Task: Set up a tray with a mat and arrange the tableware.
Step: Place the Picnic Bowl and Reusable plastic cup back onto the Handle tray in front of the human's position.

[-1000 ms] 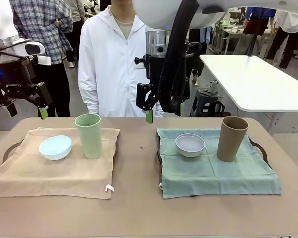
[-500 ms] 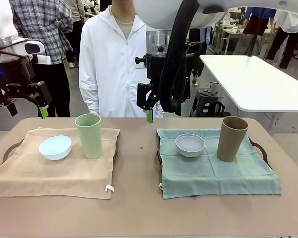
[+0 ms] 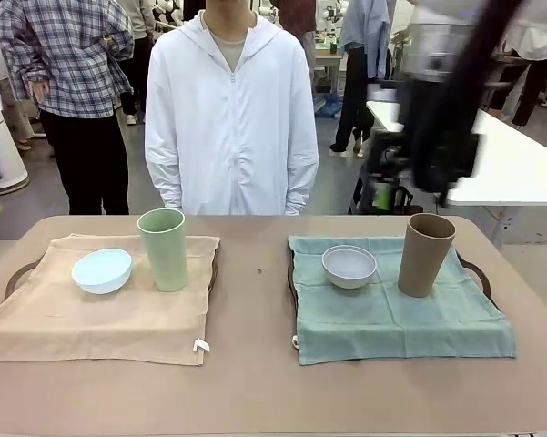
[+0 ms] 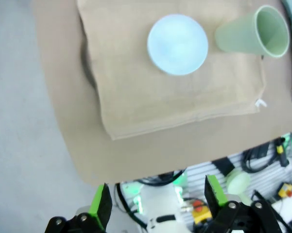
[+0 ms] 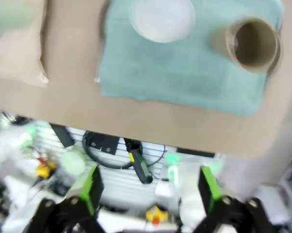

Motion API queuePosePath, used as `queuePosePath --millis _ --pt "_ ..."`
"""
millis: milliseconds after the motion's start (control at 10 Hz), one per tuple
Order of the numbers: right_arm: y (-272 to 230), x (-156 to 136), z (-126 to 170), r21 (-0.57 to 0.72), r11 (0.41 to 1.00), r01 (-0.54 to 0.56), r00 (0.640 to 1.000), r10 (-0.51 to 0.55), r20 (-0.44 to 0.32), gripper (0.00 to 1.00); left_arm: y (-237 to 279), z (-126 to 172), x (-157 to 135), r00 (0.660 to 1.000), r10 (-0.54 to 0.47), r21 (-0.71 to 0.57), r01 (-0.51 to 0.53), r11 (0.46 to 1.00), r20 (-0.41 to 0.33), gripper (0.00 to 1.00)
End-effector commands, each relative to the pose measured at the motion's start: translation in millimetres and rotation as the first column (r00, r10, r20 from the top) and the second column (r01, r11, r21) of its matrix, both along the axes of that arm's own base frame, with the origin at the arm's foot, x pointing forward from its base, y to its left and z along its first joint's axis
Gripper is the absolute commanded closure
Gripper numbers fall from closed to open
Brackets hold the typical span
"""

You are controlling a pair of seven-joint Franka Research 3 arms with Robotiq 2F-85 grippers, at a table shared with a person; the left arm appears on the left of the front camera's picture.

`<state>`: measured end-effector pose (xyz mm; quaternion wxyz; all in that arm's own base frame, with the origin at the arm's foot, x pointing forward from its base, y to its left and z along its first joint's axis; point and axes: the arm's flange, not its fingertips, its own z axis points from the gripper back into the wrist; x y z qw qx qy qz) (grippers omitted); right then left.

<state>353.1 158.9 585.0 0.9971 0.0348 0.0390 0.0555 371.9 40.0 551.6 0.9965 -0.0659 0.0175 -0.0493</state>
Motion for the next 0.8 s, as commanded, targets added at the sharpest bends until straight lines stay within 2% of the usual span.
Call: queuePosePath --millis 0,200,300,400,500,600,700 --pt "-80.9 -35.0 -13.5 0.079 0.99 0.12 0.992 -0.124 0.037 0.0 29.5 -6.5 12.8 0.997 -0.054 0.022 0.056 0.998 -0.052 0.0" --pt "-149.8 -75.1 -13.3 0.145 0.971 0.189 0.978 -0.2 0.063 0.0 68.3 -2.3 12.0 1.0 -0.014 -0.029 0.013 0.999 -0.024 0.0" --pt "-150.1 -79.3 -16.2 0.141 0.97 0.198 0.977 -0.206 0.05 0.0 66.7 -1.4 8.4 1.0 0.008 -0.025 -0.008 1.0 0.001 0.0" --pt "-135.6 -57.8 -8.8 0.111 0.976 0.188 0.98 -0.193 0.038 0.0 57.9 -12.8 7.6 0.999 -0.01 -0.016 0.009 1.0 -0.038 0.0" --pt "-135.6 -57.8 -8.8 0.111 0.976 0.188 0.98 -0.193 0.038 0.0 57.9 -12.8 7.6 0.999 -0.01 -0.016 0.009 1.0 -0.038 0.0" --pt "-161.0 -79.6 -9.6 0.143 0.967 0.212 0.974 -0.221 0.053 0.0 57.9 -12.8 7.6 0.999 -0.01 -0.016 0.009 1.0 -0.038 0.0" --pt "-166.2 -79.3 -9.1 0.208 0.966 0.156 0.985 -0.169 0.044 0.0 66.1 -8.5 8.8 1.0 0.002 -0.018 -0.002 1.0 -0.028 0.0"
